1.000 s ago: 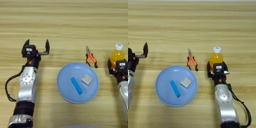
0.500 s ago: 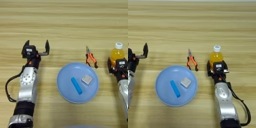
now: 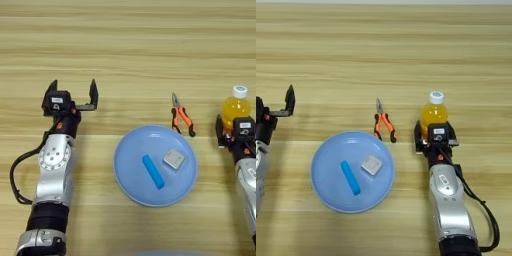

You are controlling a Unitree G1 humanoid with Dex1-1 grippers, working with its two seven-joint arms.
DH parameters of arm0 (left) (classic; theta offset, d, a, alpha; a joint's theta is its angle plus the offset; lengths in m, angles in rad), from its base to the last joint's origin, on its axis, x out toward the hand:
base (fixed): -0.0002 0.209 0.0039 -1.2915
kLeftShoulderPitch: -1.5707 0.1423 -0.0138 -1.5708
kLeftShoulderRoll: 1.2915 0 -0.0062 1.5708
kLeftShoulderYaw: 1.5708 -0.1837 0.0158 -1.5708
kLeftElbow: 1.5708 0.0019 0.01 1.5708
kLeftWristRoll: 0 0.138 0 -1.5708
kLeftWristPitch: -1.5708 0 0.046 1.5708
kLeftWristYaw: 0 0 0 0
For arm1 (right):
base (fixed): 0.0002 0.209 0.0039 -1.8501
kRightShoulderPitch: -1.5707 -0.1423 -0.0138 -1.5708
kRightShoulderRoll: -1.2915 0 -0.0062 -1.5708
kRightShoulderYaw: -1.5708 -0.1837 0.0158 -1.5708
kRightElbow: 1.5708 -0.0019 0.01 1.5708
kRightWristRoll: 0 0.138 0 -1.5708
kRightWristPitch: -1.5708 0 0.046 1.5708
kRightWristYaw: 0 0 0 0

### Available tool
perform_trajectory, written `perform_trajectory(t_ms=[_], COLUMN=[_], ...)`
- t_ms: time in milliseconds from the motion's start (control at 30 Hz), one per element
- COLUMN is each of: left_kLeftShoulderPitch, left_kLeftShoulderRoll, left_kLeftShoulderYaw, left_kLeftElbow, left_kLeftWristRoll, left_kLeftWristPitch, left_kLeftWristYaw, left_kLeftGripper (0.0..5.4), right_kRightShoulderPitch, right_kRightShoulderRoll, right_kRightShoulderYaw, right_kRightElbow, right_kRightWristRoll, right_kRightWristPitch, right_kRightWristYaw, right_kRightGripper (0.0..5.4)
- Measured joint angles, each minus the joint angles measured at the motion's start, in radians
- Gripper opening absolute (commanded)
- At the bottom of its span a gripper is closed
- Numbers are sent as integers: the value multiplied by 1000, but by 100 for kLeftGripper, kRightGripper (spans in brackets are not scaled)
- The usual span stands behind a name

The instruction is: Move the objects on the table

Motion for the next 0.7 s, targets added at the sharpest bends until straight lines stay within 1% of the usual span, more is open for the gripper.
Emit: perform_trajectory(t_ms=[67,133,300,433,700], left_kLeftShoulderPitch=[0,0,0,0,-3], left_kLeftShoulderRoll=[0,0,1,1,2], left_kLeftShoulderYaw=[1,3,7,8,8], left_kLeftElbow=[0,1,3,5,13], left_kLeftWristRoll=[-1,-1,-2,-2,-2], left_kLeftWristPitch=[-2,-3,-6,-7,-8], left_kLeftWristYaw=[0,0,0,0,-1], left_kLeftGripper=[540,540,540,540,540], right_kRightShoulderPitch=[3,21,26,26,26], right_kRightShoulderRoll=[1,4,4,4,5], right_kRightShoulderYaw=[0,1,1,2,2], right_kRightElbow=[16,36,38,38,38], right_kRightWristRoll=[4,5,5,6,6], right_kRightWristPitch=[34,56,58,58,57], right_kRightWristYaw=[2,5,6,7,7], right_kRightGripper=[418,439,487,536,536])
